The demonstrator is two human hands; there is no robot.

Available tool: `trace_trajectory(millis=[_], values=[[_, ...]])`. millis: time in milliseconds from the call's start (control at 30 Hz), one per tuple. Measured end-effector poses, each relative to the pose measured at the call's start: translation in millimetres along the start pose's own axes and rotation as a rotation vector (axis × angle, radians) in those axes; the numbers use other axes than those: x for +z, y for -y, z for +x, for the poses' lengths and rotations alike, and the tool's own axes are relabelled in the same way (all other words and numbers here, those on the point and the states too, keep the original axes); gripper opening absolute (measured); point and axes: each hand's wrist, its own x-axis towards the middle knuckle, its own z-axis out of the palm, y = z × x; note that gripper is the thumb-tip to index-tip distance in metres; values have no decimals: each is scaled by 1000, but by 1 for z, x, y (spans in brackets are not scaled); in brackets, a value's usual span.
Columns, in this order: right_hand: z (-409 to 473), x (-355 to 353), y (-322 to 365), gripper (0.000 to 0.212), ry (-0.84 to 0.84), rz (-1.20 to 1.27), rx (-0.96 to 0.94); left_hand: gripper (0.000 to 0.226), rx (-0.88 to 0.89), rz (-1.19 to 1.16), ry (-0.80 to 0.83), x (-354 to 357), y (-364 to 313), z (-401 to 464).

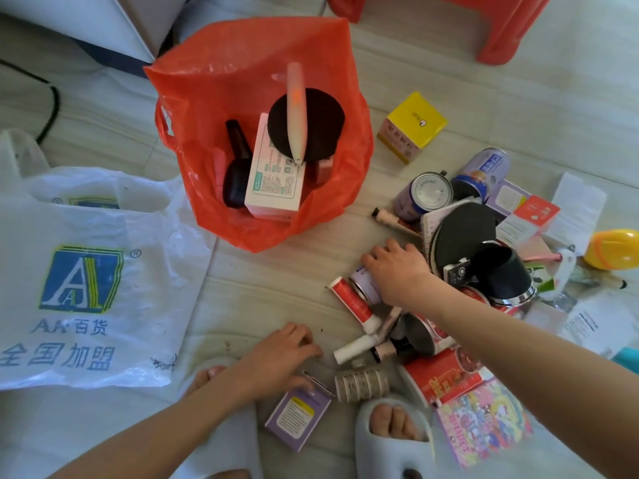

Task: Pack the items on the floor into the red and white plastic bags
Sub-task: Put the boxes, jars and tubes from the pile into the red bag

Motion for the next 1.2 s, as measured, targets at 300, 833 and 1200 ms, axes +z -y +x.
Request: trace_trajectory(millis=[300,833,1200], values=[[-1,1,-6,59,-189,102,-10,15,-142,-309,-105,-25,0,-3],[25,-143,24,42,-347,1718,280,13,-536,-1635,-1270,-192,55,-37],[76,-169,40,72,-511,1485,463,22,-754,-1291,-1065,-189,58,10]])
